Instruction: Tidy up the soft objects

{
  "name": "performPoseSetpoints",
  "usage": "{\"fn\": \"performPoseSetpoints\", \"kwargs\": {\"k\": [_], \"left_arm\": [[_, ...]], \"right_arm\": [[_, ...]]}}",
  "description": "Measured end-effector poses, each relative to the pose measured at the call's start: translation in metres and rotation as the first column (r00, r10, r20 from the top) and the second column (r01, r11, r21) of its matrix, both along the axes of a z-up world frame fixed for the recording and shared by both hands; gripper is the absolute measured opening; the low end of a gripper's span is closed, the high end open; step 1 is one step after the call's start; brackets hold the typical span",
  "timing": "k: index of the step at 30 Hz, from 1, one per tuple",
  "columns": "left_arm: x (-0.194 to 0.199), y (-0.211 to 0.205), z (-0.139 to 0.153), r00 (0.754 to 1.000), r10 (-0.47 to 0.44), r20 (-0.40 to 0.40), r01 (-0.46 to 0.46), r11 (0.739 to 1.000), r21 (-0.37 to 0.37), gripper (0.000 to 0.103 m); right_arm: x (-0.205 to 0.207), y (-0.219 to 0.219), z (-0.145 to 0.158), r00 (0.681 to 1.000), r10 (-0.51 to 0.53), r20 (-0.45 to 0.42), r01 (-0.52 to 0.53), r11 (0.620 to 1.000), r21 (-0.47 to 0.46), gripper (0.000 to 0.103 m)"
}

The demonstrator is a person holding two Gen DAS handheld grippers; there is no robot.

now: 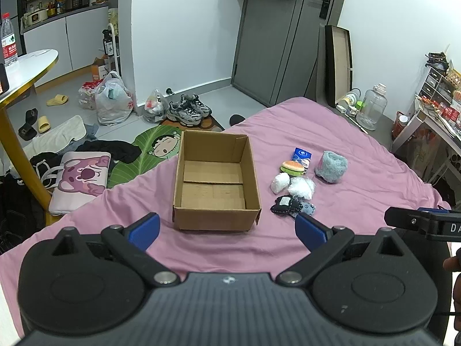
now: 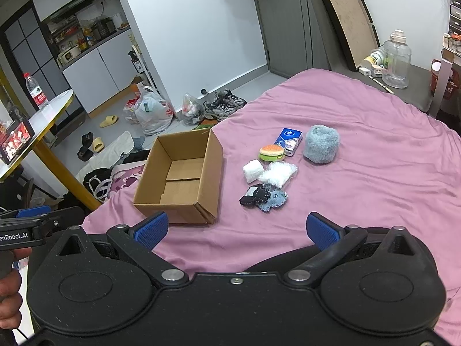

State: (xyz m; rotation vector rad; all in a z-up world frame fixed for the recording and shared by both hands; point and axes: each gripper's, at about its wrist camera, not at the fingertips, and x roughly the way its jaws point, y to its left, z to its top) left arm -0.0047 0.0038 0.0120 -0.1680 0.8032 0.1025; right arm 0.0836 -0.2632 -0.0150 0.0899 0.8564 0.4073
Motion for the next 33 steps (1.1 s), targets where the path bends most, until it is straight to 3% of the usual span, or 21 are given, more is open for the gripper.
{"fn": "performPoseSetpoints", "kwargs": {"k": [33], "left_arm": [[0.002,-0.011,-0.001,1.000,-0.015,0.018,0.015,1.000,0.023,0.099]], "right_arm": [[0.003,-0.009,-0.013,1.000,-0.020,-0.009,0.020,0.999,0.041,0.103]]}}
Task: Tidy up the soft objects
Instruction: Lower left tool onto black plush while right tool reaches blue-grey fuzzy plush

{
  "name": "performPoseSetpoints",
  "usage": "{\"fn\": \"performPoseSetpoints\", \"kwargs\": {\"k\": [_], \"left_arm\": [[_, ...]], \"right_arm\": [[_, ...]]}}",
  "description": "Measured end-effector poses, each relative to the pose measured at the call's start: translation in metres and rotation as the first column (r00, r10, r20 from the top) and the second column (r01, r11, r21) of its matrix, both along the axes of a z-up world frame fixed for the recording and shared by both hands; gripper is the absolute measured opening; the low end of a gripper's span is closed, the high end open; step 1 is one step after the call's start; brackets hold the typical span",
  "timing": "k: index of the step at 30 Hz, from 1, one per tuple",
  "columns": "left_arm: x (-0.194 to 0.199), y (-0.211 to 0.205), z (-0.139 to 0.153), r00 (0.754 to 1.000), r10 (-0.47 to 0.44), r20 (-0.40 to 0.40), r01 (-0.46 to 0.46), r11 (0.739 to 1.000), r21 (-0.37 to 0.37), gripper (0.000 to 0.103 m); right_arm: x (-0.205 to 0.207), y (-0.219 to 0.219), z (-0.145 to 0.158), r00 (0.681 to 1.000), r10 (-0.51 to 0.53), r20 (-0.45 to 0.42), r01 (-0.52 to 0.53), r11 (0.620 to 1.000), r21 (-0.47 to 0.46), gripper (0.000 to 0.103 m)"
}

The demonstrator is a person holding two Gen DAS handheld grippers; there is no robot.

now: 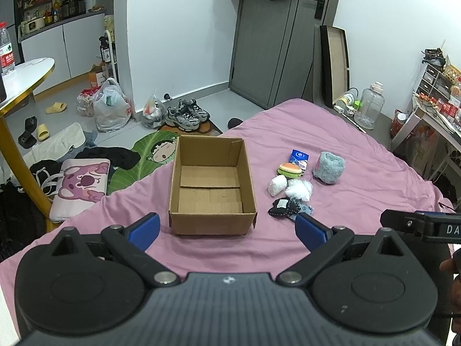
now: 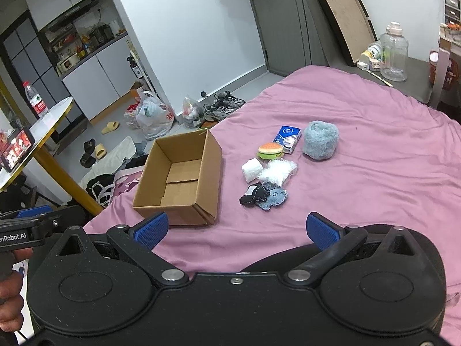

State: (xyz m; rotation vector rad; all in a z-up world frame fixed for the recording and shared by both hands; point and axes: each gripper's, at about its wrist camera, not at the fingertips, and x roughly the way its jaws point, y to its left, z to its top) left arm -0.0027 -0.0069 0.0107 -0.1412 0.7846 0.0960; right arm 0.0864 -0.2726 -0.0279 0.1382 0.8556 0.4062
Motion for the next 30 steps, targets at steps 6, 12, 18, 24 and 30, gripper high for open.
{"fn": "performPoseSetpoints", "kwargs": {"k": [6,12,18,24,30], "left_arm": [[0.013,-0.008,-0.007,1.000,-0.007,0.001,0.007,1.000,0.000,0.099],[0.035,-0.017,-0.020,1.000,-0.015,0.004,0.015,1.000,-0.011,0.099],[0.056,-0.026,-0.034,1.000,-0.024,0.001,0.024,0.999,-0.039,0.098],[0.074,-0.032,-0.043,0.999,-0.037,0.002,0.037,0.997,-0.069,0.096],[0.094,-0.042,-0.051,0.999,-0.043,-0.012,0.042,0.994,-0.097,0.083]], "right_arm": [[0.012,-0.006,-0.016,0.999,-0.018,-0.032,0.018,1.000,0.022,0.103],[0.026,-0.014,-0.031,0.998,-0.024,-0.051,0.027,0.998,0.064,0.103],[0.045,-0.021,-0.042,0.997,-0.034,-0.064,0.041,0.994,0.106,0.103],[0.069,-0.030,-0.054,0.994,-0.044,-0.102,0.061,0.984,0.165,0.093],[0.092,-0.039,-0.071,0.982,-0.053,-0.180,0.095,0.966,0.239,0.086]]}}
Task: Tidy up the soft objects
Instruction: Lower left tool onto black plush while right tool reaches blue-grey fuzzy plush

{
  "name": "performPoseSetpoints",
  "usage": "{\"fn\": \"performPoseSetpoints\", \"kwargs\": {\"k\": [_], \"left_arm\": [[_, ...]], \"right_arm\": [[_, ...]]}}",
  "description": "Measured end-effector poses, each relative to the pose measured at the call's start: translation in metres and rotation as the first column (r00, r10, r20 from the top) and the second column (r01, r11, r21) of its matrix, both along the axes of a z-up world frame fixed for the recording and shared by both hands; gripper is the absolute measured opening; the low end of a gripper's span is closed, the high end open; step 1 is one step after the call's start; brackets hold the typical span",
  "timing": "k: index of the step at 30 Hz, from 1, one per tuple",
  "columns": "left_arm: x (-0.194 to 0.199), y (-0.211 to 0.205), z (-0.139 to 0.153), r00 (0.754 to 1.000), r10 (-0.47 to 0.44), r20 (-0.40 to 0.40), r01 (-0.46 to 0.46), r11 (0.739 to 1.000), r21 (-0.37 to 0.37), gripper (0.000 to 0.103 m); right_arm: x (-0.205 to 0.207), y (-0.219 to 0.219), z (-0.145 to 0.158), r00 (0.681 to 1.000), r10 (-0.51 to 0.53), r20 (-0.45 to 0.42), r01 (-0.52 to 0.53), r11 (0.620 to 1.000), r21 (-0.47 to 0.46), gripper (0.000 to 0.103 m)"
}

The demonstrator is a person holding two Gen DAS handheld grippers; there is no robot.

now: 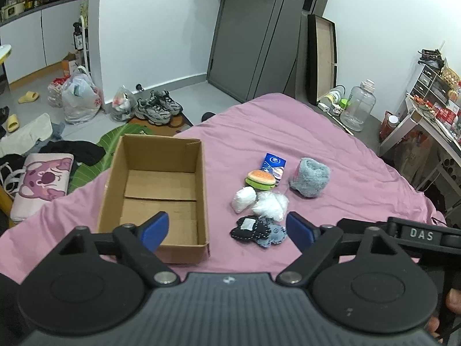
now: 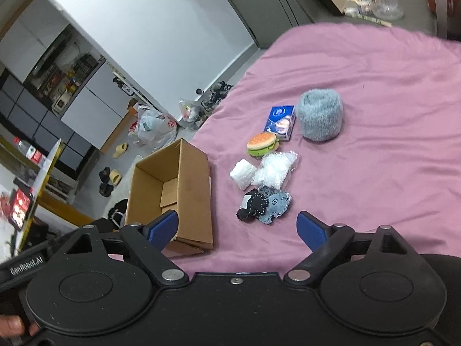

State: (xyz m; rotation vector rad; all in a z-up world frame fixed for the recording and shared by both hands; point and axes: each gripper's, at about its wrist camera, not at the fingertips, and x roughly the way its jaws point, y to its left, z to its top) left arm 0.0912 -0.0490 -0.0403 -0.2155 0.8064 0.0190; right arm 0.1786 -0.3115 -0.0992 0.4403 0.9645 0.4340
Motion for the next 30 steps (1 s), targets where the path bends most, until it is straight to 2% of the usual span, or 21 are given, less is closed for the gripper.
{"fn": "performPoseSetpoints", "kwargs": {"k": [3,6,12,17,20,23,30], "left_arm": [[0.012,-0.007,-0.008,1.000,-0.006,-0.025,0.006,1.000,-0.013,0.074],[0.022,-0.012,-0.013,0.999,-0.003,-0.043,0.002,0.999,-0.040,0.069],[0.043,-0.026,-0.026,0.997,-0.003,-0.080,0.000,0.999,-0.032,0.062],[0.059,-0.036,-0.038,0.994,-0.001,-0.113,-0.002,1.000,-0.031,0.061],[0.066,-0.042,-0.048,0.991,-0.008,-0.135,0.004,1.000,-0.031,0.058],[0.074,-0.051,-0.062,0.987,-0.020,-0.158,0.015,0.999,-0.030,0.052],[0.088,-0.062,-0.094,0.976,-0.004,-0.218,-0.002,1.000,-0.025,0.046]], "right_arm": [[0.011,-0.003,-0.008,0.999,-0.015,-0.041,0.016,1.000,0.026,0.079],[0.025,-0.007,-0.021,0.990,-0.056,-0.128,0.061,0.997,0.038,0.070],[0.044,-0.012,-0.044,0.972,-0.095,-0.213,0.123,0.985,0.121,0.068],[0.058,-0.013,-0.064,0.957,-0.098,-0.274,0.151,0.972,0.179,0.068],[0.064,-0.012,-0.076,0.945,-0.098,-0.313,0.171,0.961,0.216,0.061],[0.071,-0.009,-0.085,0.940,-0.116,-0.322,0.186,0.963,0.196,0.060],[0.088,-0.004,-0.108,0.919,-0.108,-0.379,0.185,0.968,0.172,0.057]]}}
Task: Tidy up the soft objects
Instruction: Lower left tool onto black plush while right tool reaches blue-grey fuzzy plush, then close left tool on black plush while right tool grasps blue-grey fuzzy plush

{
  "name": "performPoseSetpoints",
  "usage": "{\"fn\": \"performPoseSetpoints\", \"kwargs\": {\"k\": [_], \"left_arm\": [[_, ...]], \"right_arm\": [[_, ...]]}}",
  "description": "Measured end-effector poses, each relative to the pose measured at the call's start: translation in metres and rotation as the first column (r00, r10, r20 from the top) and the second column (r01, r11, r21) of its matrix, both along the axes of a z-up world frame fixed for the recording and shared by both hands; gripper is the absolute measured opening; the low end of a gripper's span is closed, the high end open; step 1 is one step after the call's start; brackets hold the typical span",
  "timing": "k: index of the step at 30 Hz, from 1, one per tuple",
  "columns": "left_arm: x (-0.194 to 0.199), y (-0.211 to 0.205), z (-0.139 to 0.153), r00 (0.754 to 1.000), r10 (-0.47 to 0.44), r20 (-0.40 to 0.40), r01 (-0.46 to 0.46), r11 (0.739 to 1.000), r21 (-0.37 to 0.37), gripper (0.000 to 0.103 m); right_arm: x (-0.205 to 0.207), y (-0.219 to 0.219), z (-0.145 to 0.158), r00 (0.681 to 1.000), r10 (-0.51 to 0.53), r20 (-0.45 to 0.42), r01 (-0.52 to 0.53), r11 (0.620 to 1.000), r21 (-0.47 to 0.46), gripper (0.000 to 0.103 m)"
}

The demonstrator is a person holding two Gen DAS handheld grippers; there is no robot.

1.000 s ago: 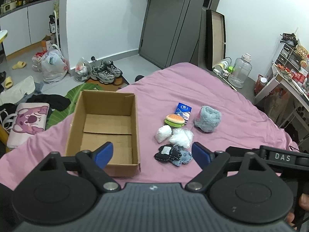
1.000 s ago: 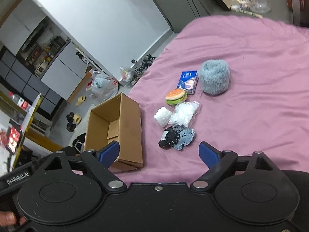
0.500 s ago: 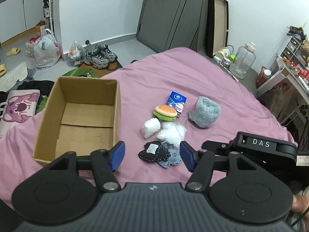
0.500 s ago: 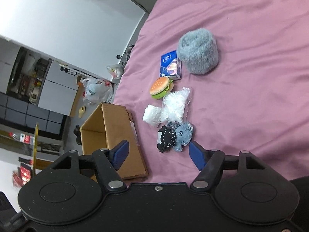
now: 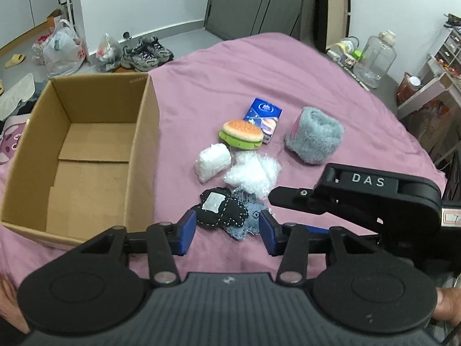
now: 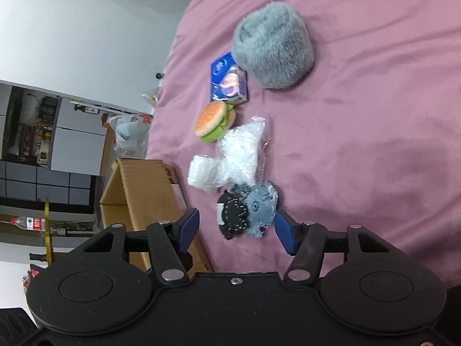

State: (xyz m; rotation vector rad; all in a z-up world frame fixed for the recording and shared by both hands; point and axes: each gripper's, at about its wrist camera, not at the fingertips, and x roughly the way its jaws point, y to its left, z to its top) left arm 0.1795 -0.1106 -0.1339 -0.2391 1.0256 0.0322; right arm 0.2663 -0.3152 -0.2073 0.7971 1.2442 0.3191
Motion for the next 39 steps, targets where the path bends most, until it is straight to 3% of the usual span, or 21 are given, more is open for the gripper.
{"fn": "performPoseSetpoints", "kwargs": {"k": [7,9,11,17,22,33,35,39], "left_arm": [[0.018,-0.009,-0.022,0.999,0.013,-0.031,-0.011,0.999,0.041,0.045],[0.023,-0.010,-0.028,0.999,0.016,-0.040,-0.014,0.998,0.060,0.045],[0.029,-0.012,-0.036,0.998,0.014,-0.054,-0.010,0.998,0.069,0.045],[0.043,-0.016,-0.052,0.997,0.024,-0.069,-0.015,0.991,0.133,0.046],[0.054,-0.017,-0.068,0.994,0.027,-0.104,-0.013,0.990,0.140,0.049],[0.054,-0.026,-0.078,0.998,0.007,-0.062,0.008,0.972,0.236,0.064],[0.056,-0.026,-0.078,0.998,0.021,-0.061,-0.006,0.972,0.237,0.066],[0.059,-0.022,-0.079,0.997,0.055,-0.057,-0.042,0.976,0.215,0.066]], "right_arm": [[0.013,0.004,-0.021,0.998,-0.001,-0.063,0.002,1.000,0.003,0.052],[0.017,0.005,-0.027,0.997,0.003,-0.073,-0.003,1.000,0.005,0.047],[0.021,0.005,-0.032,0.997,-0.007,-0.083,0.008,1.000,0.011,0.035],[0.025,0.011,-0.039,0.996,0.025,-0.087,-0.025,1.000,0.010,0.035],[0.029,0.008,-0.046,0.994,0.020,-0.110,-0.018,1.000,0.022,0.035],[0.035,-0.008,-0.056,0.993,-0.009,-0.120,0.016,0.998,0.058,0.012],[0.034,-0.013,-0.051,0.994,-0.022,-0.106,0.027,0.998,0.050,0.004],[0.028,-0.022,-0.044,0.995,-0.043,-0.093,0.049,0.997,0.058,0.002]]}}
